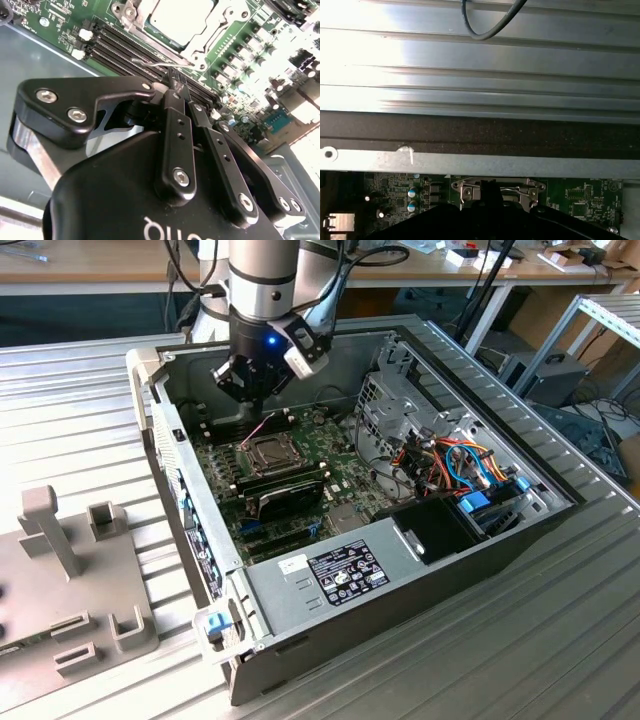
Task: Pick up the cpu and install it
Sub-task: 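Install the first cpu locking lever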
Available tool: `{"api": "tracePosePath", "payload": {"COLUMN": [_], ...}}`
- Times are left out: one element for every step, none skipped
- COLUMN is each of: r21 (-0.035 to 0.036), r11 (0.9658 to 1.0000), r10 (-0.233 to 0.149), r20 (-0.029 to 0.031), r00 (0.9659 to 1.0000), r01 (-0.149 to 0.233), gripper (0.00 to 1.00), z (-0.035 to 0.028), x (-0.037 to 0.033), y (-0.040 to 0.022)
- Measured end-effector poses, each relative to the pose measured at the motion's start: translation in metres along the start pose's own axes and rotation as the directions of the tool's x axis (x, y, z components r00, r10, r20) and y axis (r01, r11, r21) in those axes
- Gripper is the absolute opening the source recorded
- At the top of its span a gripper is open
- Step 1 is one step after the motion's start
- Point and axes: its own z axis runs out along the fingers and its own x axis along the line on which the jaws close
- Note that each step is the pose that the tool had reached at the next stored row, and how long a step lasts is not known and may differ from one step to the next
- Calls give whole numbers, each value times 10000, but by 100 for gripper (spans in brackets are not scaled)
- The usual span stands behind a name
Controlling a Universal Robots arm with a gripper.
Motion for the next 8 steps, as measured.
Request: {"api": "tracePosePath", "payload": {"r21": [0, 0, 0, 0, 0, 1, 0, 1], "r11": [10000, 10000, 10000, 10000, 10000, 10000, 10000, 10000], "r10": [1, 1, 1, 2, 1, 0, 1, 0], "r20": [0, 0, 1, 0, 0, 0, 0, -1], "r00": [10000, 10000, 10000, 10000, 10000, 10000, 10000, 10000], "r01": [-1, -1, -1, -2, -1, 0, -1, 0], "gripper": [11, 11, 11, 11, 11, 11, 11, 11], "z": [23, 36, 48, 66, 77, 87, 95, 97], "x": [-9, -15, -18, -20, -22, -24, -24, -24], "y": [0, 0, 1, 3, 3, 5, 7, 8]}}
